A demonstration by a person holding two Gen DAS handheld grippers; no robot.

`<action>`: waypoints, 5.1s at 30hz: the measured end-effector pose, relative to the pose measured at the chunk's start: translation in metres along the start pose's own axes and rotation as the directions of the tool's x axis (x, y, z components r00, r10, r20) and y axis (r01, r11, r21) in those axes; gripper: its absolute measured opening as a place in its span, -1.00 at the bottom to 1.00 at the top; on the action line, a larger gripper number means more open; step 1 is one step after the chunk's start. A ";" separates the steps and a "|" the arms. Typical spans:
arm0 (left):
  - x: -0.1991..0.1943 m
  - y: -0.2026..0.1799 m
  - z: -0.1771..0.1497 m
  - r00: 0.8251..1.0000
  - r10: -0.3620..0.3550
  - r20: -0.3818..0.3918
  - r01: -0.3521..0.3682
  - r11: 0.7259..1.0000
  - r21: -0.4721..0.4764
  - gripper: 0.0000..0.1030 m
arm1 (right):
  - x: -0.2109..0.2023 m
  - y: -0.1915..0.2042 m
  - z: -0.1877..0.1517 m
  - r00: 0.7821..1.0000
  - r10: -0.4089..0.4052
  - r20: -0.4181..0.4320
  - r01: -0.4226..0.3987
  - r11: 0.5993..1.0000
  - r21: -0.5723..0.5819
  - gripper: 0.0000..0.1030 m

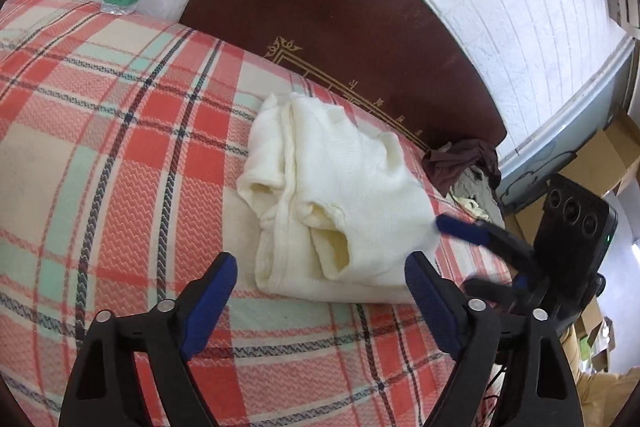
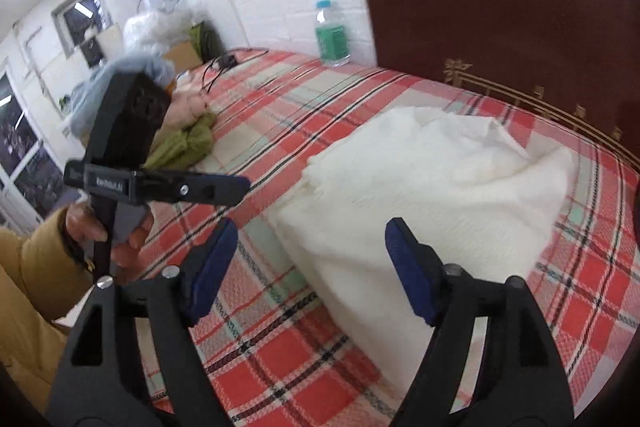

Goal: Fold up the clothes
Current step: 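Grasp the folded sweater with both grippers and lift it off the bed, then carry the folded sweater with both grippers onto the stack of folded clothes, then release the sweater on the stack and withdraw both grippers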

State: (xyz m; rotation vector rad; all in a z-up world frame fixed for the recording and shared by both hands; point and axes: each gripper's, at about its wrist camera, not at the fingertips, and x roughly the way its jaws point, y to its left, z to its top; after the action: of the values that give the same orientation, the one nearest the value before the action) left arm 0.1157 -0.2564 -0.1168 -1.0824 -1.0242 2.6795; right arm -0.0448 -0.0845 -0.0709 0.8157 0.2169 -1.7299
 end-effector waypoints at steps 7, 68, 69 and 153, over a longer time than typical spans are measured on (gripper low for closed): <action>0.029 0.005 0.003 0.997 -0.023 -0.077 0.022 1.000 -0.021 0.72 | -0.022 -0.118 -0.004 0.996 -0.078 0.052 0.048 0.905 0.423 0.61; -0.321 -0.029 0.079 0.949 0.019 0.315 -0.019 1.000 -0.004 -0.57 | 0.036 0.150 0.235 0.763 0.598 0.246 -0.646 0.718 0.257 -0.49; -0.335 -0.023 0.082 0.942 0.038 0.333 -0.036 0.999 -0.012 -0.57 | 0.044 0.162 0.243 0.749 0.616 0.245 -0.663 0.704 0.255 -0.49; -0.416 0.064 -0.054 0.571 0.581 0.580 -0.552 0.794 -0.253 1.00 | 0.156 0.321 0.133 0.869 0.469 -0.158 -0.488 0.864 -0.124 0.32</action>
State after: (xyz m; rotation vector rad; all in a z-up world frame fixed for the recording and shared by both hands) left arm 0.4726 -0.4017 0.0617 -0.5326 -0.8968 3.7472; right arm 0.1756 -0.3828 0.0145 0.7796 0.2109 -1.1771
